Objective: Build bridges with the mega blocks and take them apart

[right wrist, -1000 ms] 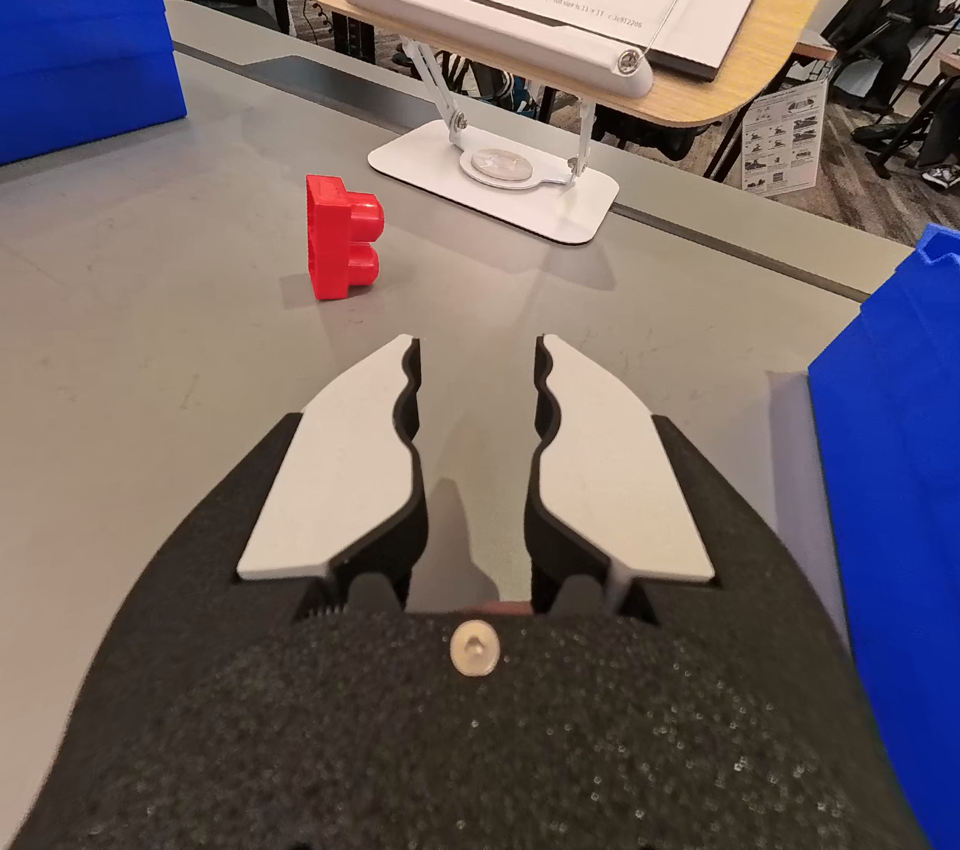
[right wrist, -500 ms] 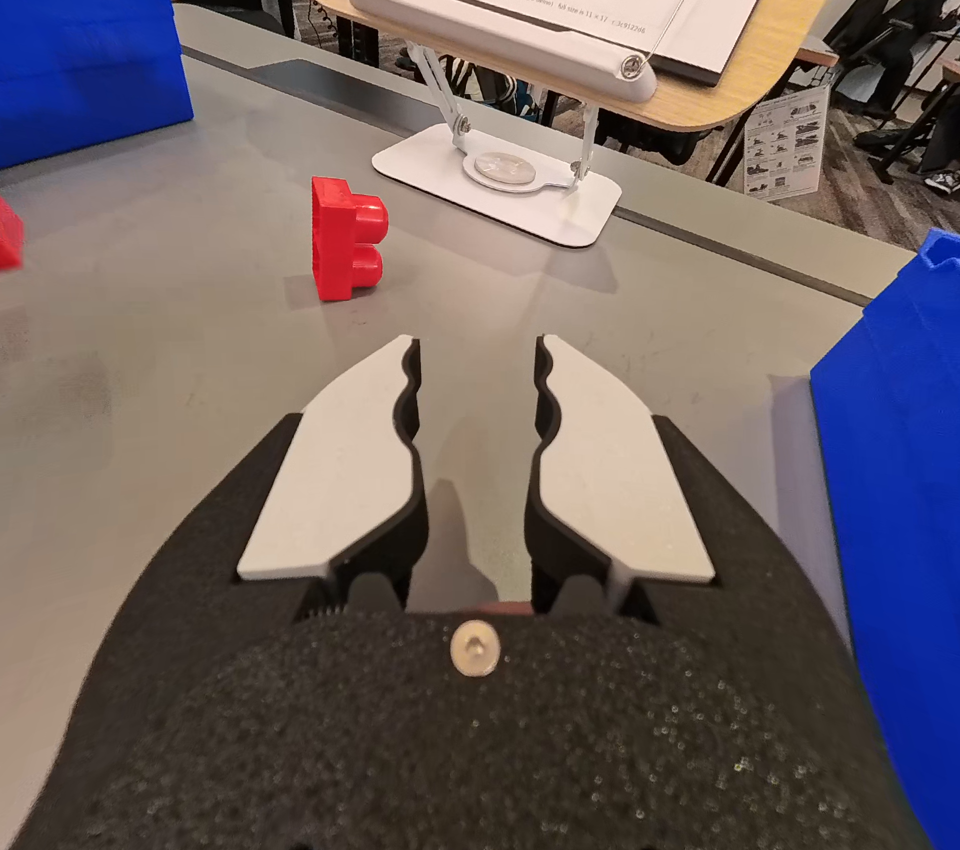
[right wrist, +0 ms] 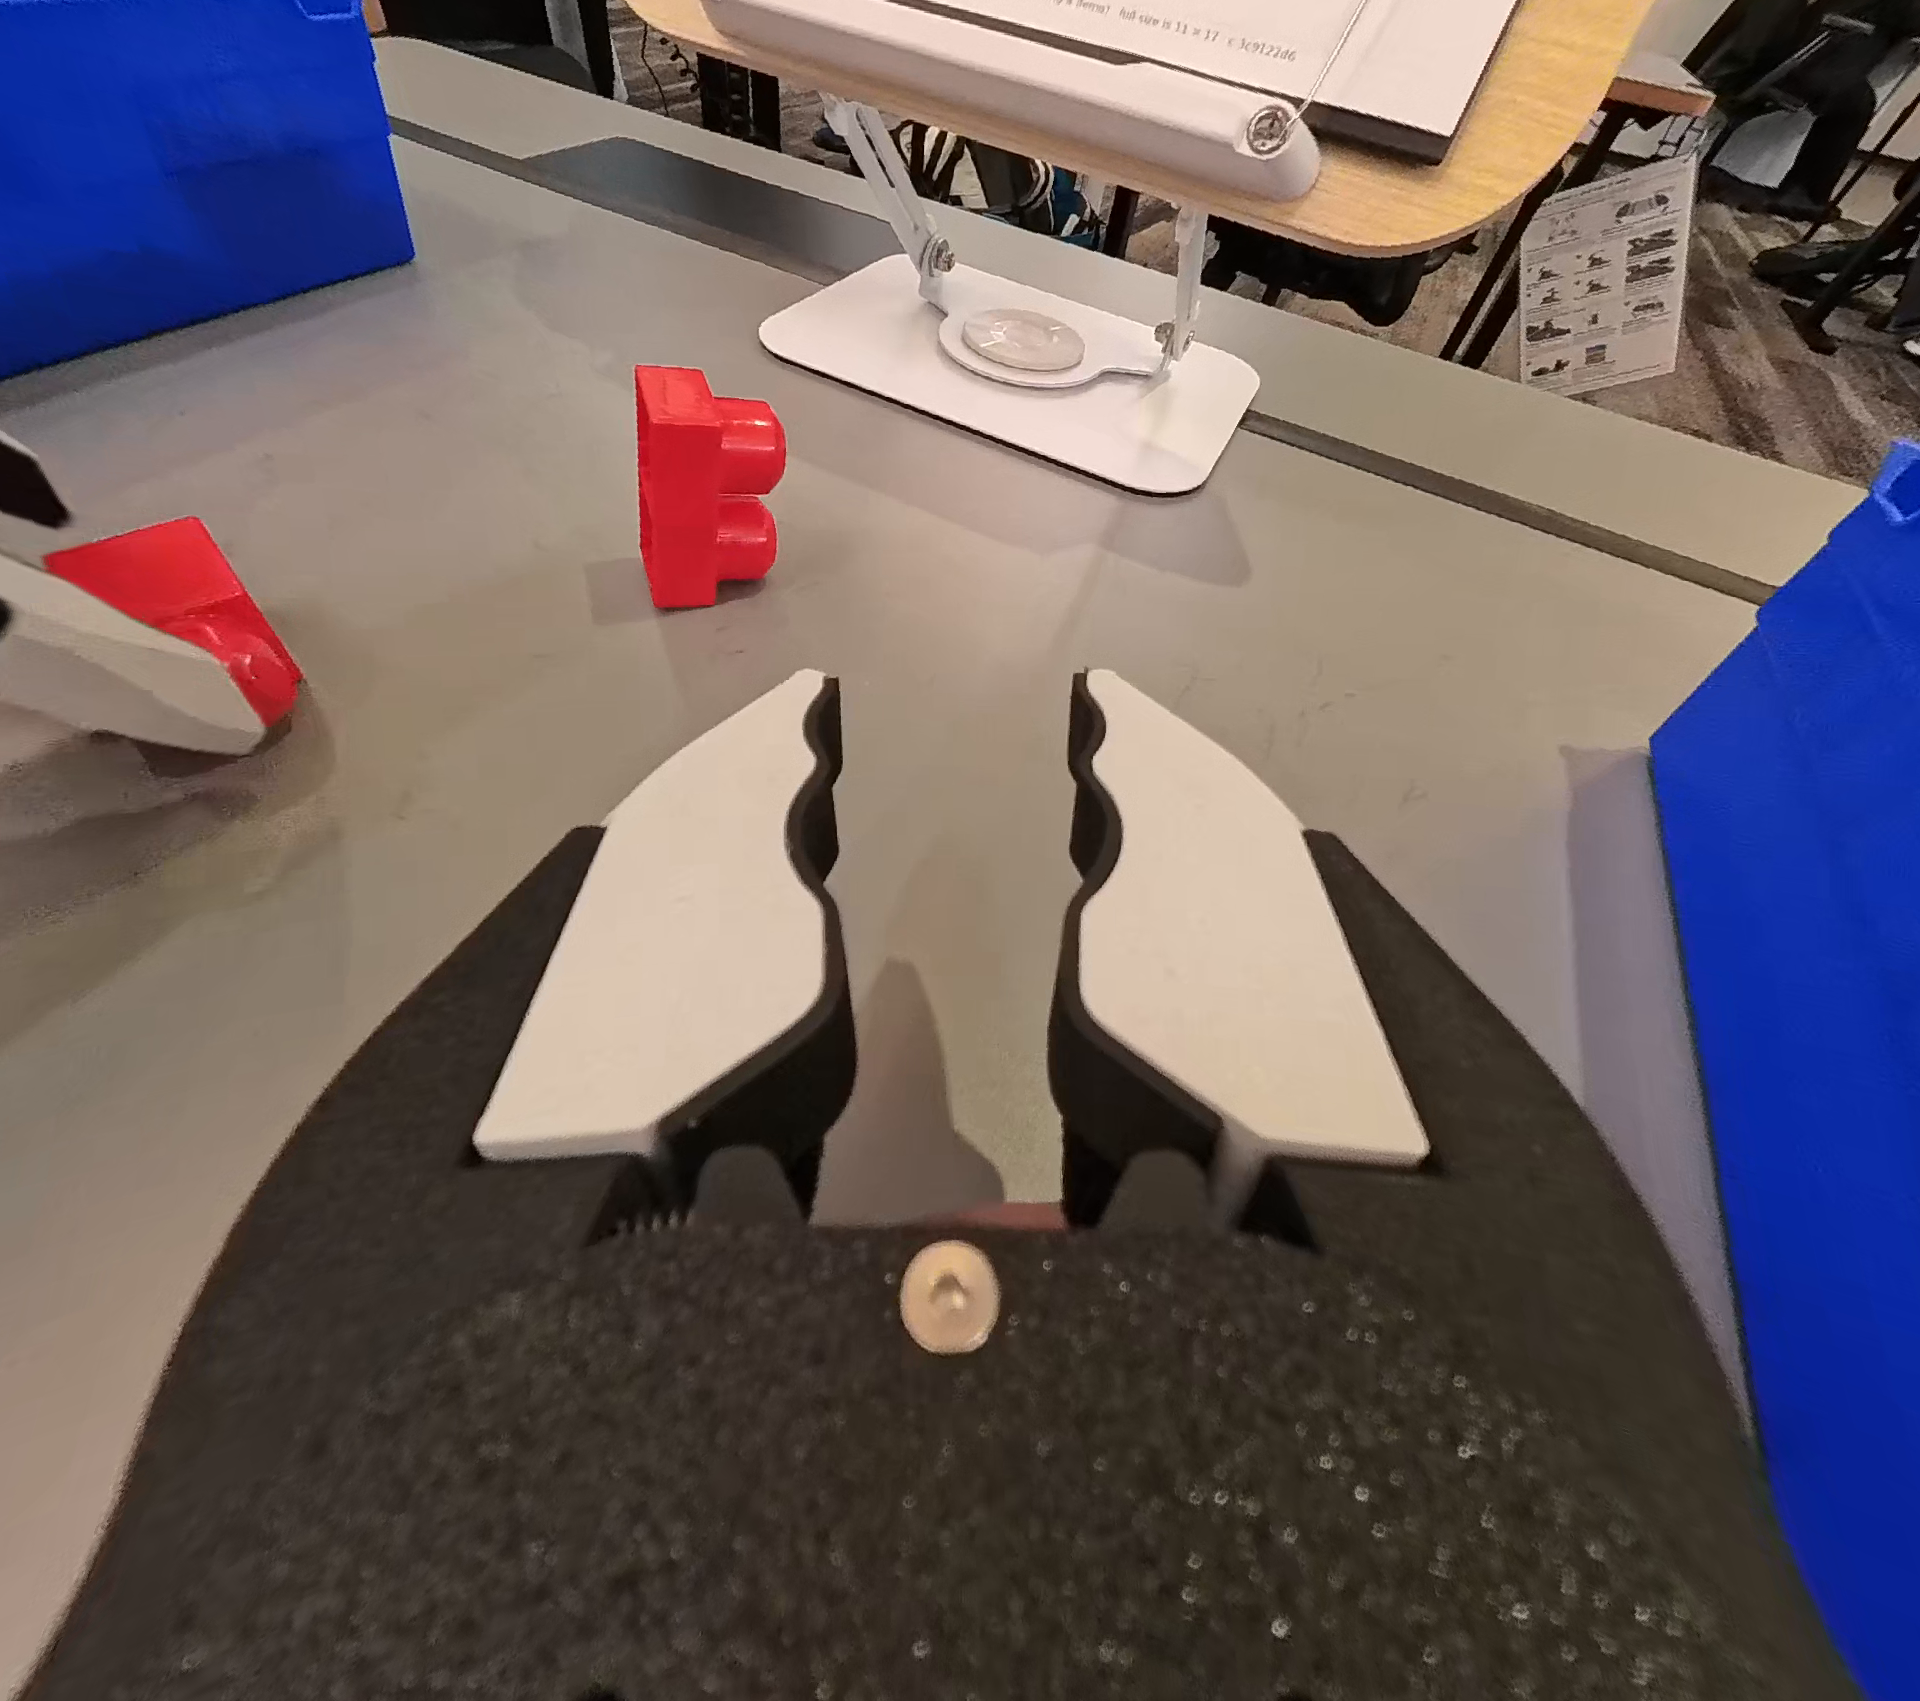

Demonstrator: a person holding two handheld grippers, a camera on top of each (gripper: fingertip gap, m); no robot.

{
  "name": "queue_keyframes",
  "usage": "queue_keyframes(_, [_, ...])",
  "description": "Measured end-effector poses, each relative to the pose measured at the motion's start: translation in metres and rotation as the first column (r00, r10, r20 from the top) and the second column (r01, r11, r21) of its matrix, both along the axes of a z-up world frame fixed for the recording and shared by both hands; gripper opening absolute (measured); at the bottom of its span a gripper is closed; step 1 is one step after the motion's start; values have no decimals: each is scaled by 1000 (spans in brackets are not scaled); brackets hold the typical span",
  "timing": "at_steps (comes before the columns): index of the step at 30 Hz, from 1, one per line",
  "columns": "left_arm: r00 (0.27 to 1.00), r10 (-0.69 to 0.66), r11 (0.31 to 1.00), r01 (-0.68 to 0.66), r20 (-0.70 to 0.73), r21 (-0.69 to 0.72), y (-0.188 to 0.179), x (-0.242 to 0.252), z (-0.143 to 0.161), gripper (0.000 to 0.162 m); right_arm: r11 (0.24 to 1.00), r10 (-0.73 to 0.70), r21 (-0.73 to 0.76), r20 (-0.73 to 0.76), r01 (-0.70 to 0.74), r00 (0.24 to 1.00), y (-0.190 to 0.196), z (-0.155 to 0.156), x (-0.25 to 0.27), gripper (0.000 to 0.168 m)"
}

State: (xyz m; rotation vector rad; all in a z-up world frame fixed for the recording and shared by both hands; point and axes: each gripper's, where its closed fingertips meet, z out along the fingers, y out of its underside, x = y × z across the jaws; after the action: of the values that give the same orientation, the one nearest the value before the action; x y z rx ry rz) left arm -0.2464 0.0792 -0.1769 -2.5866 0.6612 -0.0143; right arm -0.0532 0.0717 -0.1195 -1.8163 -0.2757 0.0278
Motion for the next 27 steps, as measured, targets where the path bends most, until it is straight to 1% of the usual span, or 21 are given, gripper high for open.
queue_keyframes(2, [999, -27, 998, 26, 18, 57, -4, -5, 18, 96, 1000, 0, 2, 2, 0, 1000, 0, 0, 0, 42])
queue_keyframes(3, [998, -50, 995, 46, 49, 93, -9, -8, 31, 97, 1000, 0, 5, 2, 0, 1000, -1, 1, 0, 42])
queue_keyframes(5, [985, -87, 985, 62, 152, 160, -22, -23, 66, 91, 1000, 0, 6, 1, 0, 1000, -1, 1, 0, 42])
queue_keyframes(6, [972, -99, 980, 59, 212, 191, -28, -36, 85, 85, 1000, 0, 5, 1, 0, 1000, -1, 1, 0, 42])
queue_keyframes(7, [956, -115, 975, 57, 269, 216, -34, -51, 104, 79, 1000, 0, 2, 1, 0, 1000, -1, 0, 0, 42])
queue_keyframes(9, [928, -123, 972, 42, 352, 230, -41, -90, 136, 75, 1000, 0, -6, 5, 0, 1000, 0, -1, 0, 42])
queue_keyframes(10, [929, -103, 974, 21, 357, 226, -39, -114, 147, 75, 1000, 0, -9, 10, 0, 1000, 0, -2, -1, 42])
queue_keyframes(11, [944, -68, 972, -10, 324, 233, -32, -142, 154, 74, 1000, 0, -13, 16, 0, 1000, 1, -2, -1, 42])
queue_keyframes(12, [964, -22, 967, -47, 266, 251, -20, -170, 158, 70, 1000, 0, -17, 24, 0, 1000, 1, -3, -2, 42])
queue_keyframes(13, [976, 18, 963, -75, 218, 259, -6, -193, 160, 63, 1000, 1, -22, 33, 0, 999, 1, -4, -2, 42])
queue_keyframes(15, [973, 63, 971, -111, 223, 212, 26, -217, 153, 57, 1000, 1, -27, 55, 1, 998, 2, -5, -4, 42])
queue_keyframes(17, [969, 103, 981, -137, 226, 138, 62, -228, 137, 57, 999, 0, -32, 78, 2, 997, 2, -7, -5, 42])
queue_keyframes(20, [960, 152, 987, -160, 237, 14, 110, -230, 106, 57, 1000, -2, -27, 98, 4, 995, 2, -7, -6, 42])
queue_keyframes(23, [971, 183, 982, -172, 151, -81, 144, -236, 77, 59, 1000, 0, -24, 87, 2, 996, 2, -6, -6, 42])
queue_keyframes(27, [980, 189, 973, -178, 68, -144, 172, -237, 54, 59, 1000, 0, -13, 61, 0, 998, 1, -4, -4, 42])
